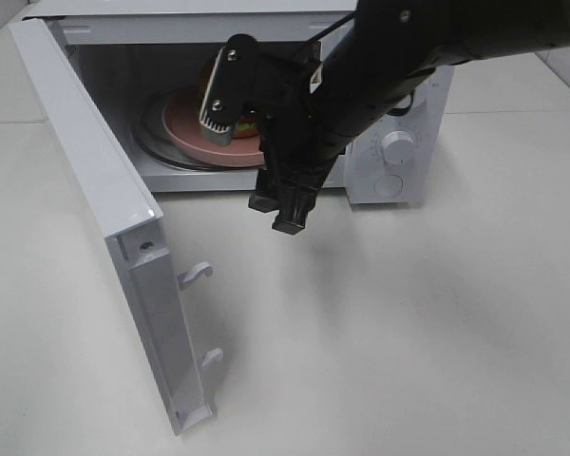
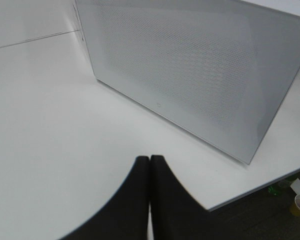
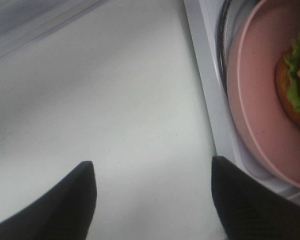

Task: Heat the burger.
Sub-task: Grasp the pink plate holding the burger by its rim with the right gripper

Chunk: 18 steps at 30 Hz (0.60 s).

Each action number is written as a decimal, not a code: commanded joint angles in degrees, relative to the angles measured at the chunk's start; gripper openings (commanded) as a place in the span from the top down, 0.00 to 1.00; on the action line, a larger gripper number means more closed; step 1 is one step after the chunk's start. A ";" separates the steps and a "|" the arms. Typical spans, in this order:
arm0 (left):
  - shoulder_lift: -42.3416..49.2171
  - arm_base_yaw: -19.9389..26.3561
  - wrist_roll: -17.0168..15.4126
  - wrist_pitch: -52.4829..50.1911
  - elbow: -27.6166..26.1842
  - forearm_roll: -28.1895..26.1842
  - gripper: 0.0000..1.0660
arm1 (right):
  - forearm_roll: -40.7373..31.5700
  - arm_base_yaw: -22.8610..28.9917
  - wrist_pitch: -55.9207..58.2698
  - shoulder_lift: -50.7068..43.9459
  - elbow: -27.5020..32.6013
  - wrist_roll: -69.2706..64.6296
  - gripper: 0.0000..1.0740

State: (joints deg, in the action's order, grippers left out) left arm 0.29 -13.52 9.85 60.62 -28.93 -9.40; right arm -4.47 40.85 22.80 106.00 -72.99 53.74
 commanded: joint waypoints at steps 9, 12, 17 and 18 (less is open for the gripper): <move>0.46 0.23 0.00 -0.69 0.17 -0.17 1.00 | 9.34 1.95 -0.29 8.48 -10.14 -2.75 0.40; 0.46 0.23 0.00 -0.69 0.17 -0.17 1.00 | 17.07 1.95 -0.23 10.71 -12.83 -8.31 0.40; 0.46 0.23 0.00 -0.69 0.17 -0.17 1.00 | 25.61 1.95 -0.29 12.55 -14.73 -15.41 0.40; 0.46 0.23 0.00 -0.69 0.17 -0.17 1.00 | 29.22 1.89 -0.29 13.46 -15.24 -18.16 0.40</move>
State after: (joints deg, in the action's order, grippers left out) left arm 0.29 -13.52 9.85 60.62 -28.93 -9.40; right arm 19.08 42.46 22.52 118.37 -87.15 40.39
